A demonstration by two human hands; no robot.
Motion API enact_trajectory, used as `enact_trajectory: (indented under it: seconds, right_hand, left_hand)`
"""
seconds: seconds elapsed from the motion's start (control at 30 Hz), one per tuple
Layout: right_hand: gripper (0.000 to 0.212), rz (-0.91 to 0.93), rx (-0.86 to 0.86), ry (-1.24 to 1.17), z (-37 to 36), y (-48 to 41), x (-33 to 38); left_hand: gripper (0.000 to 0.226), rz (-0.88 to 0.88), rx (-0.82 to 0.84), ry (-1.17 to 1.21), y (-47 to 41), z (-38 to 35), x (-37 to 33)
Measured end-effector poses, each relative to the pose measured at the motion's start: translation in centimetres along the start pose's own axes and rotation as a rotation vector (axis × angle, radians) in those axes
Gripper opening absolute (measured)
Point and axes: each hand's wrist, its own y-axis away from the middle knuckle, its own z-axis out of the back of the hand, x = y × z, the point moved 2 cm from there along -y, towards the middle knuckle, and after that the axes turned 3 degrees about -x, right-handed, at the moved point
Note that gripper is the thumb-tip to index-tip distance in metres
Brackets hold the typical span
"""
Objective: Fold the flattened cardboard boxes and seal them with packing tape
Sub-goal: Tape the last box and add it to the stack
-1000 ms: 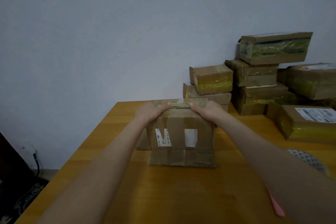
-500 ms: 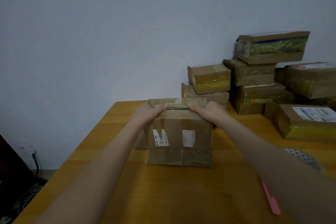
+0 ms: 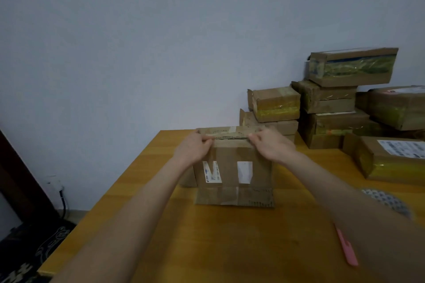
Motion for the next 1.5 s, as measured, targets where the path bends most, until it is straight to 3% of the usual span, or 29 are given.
enact_trajectory:
  seconds: [0.1,0.17,0.27,0.4,0.5,0.63,0.7,0.8,0.97,1.07,1.17,1.2,1.27,1.37,1.43,1.5]
  right_hand:
    - [0.048,-0.171,-0.127,-0.193,1.4,0.3,-1.9]
    - [0.054,-0.256,-0.051,-0.401,1.3,0.2,-1.8]
    - [0.039,-0.292,-0.016,-0.675,1.1,-0.1,-0.8]
    - [0.045,-0.120,-0.131,-0.958,3.0,-0.6,0.9]
    - [0.044,-0.104,-0.069,-1.132,2.3,-0.6,2.5]
    - [0.041,-0.231,0.084,-1.304,-1.4,-0.5,3.2]
    - [0.038,-0.236,0.090,-1.251,-3.3,-0.4,3.0]
    - [0.052,-0.228,0.109,-1.089,-5.9,-0.1,2.7]
    - [0.058,-0.274,0.303,-0.857,-8.0,-0.2,2.4]
    - [0.087,-0.191,0.142,-0.749,-6.2,-1.9,2.8]
    - [0.100,-0.091,-0.038,-0.684,-3.8,-4.3,5.1]
    - [0.101,-0.074,-0.045,-0.626,-3.4,-5.1,6.0]
    - [0.091,-0.077,-0.015,-0.400,-3.2,-6.4,7.5]
    - [0.043,-0.119,-0.011,-0.252,-2.6,-7.2,8.3]
    - [0.026,-0.246,-0.008,-0.475,-2.3,-7.6,7.4]
    - [0.010,-0.436,0.044,-0.880,-2.4,-7.5,5.9]
  left_hand:
    - [0.048,0.121,-0.115,0.246,0.0,1.0,1.7]
    - [0.056,0.237,-0.055,0.438,-0.1,0.9,1.6]
    - [0.053,0.367,0.034,0.717,0.0,0.8,1.2]
    - [0.037,0.306,-0.271,1.063,0.7,5.3,2.0]
    - [0.037,0.225,-0.357,1.195,1.6,7.7,3.4]
    - [0.045,0.168,-0.402,1.062,2.6,5.9,6.8]
    - [0.044,0.188,-0.391,1.058,3.3,4.3,8.6]
    - [0.042,0.203,-0.363,1.012,4.6,1.7,10.6]
    - [0.031,0.348,-0.330,0.840,5.5,-0.4,12.7]
    - [0.021,0.441,-0.583,0.710,6.7,0.3,13.4]
    - [0.022,0.165,-0.814,0.381,7.1,3.0,10.9]
    - [0.025,0.048,-0.782,0.277,6.3,4.1,9.7]
    - [0.046,-0.058,-0.559,0.060,3.4,5.7,7.7]
    - [0.085,-0.009,-0.124,-0.316,-0.9,6.4,7.2]
    - [0.089,0.036,0.077,-0.413,-2.2,6.2,7.8]
    - [0.086,0.033,0.101,-0.399,-2.0,6.1,8.4]
